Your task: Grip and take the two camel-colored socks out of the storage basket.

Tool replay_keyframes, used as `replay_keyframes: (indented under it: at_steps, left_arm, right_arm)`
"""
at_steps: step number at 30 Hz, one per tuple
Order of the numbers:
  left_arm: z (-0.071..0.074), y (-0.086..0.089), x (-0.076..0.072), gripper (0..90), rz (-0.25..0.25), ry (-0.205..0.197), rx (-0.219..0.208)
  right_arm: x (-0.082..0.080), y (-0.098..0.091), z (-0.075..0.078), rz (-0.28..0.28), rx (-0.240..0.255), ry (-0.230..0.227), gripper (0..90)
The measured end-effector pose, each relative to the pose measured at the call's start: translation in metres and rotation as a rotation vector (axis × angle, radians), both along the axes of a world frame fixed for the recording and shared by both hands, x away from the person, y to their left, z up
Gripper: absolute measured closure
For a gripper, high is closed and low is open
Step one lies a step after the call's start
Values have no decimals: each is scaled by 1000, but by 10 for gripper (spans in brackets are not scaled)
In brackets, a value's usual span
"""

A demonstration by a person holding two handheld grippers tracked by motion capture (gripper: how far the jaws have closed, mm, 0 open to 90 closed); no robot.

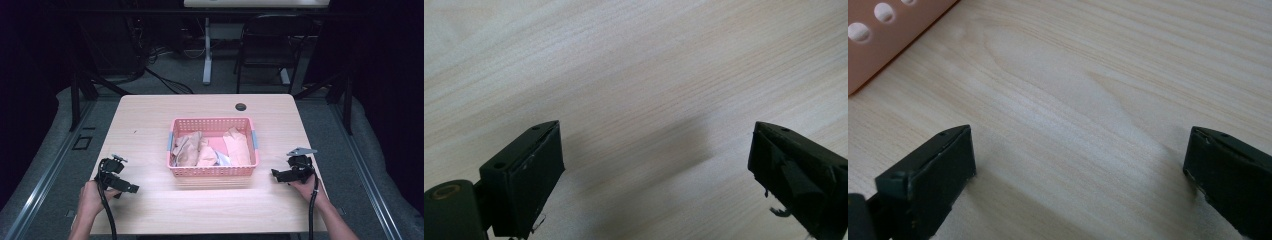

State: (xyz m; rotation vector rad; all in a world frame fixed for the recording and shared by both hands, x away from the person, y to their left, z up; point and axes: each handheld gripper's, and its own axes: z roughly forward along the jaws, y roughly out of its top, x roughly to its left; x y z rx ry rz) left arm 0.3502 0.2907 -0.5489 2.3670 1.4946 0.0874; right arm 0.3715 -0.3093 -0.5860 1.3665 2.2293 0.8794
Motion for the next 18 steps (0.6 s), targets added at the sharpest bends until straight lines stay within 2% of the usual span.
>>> replay_keyframes:
  at_steps: [13, 18]
  left_arm:
    - [1, -2, -2, 88, -17, 0, 12]
    - [5, -4, -1, 87, -32, -6, 1]
  right_arm:
    - [0, 0, 0, 3, 4, 1, 0]
    - [0, 0, 0, 3, 5, 1, 0]
